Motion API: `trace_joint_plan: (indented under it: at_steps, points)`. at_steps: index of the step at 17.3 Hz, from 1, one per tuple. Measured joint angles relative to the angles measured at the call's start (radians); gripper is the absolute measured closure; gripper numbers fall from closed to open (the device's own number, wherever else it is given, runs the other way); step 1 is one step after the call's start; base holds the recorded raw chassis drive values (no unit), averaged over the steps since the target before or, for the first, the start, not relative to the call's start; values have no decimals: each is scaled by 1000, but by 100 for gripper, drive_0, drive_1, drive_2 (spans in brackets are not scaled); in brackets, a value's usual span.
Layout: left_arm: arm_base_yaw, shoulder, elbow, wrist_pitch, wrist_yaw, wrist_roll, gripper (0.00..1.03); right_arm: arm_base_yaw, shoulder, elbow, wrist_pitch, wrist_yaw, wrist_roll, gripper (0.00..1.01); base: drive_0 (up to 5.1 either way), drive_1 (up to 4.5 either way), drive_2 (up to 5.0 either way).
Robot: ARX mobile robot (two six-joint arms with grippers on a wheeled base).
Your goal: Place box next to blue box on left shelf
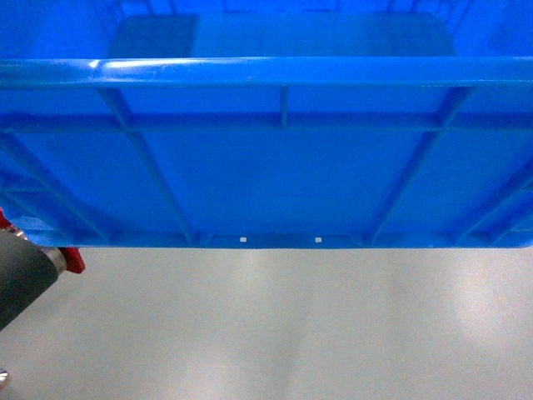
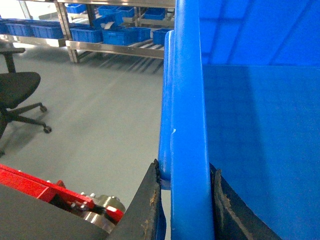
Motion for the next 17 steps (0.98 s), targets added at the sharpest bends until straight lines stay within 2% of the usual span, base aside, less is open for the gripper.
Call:
trace_joint_plan:
  at_steps: [16, 17]
  points:
    - [-3, 0, 0, -2, 1, 1, 86, 0, 0, 0, -3, 0, 0, 83, -146, -146, -146]
    - [-3, -4, 0, -6, -2, 1, 86, 0, -4, 0, -4, 0, 0, 83, -1, 433, -434]
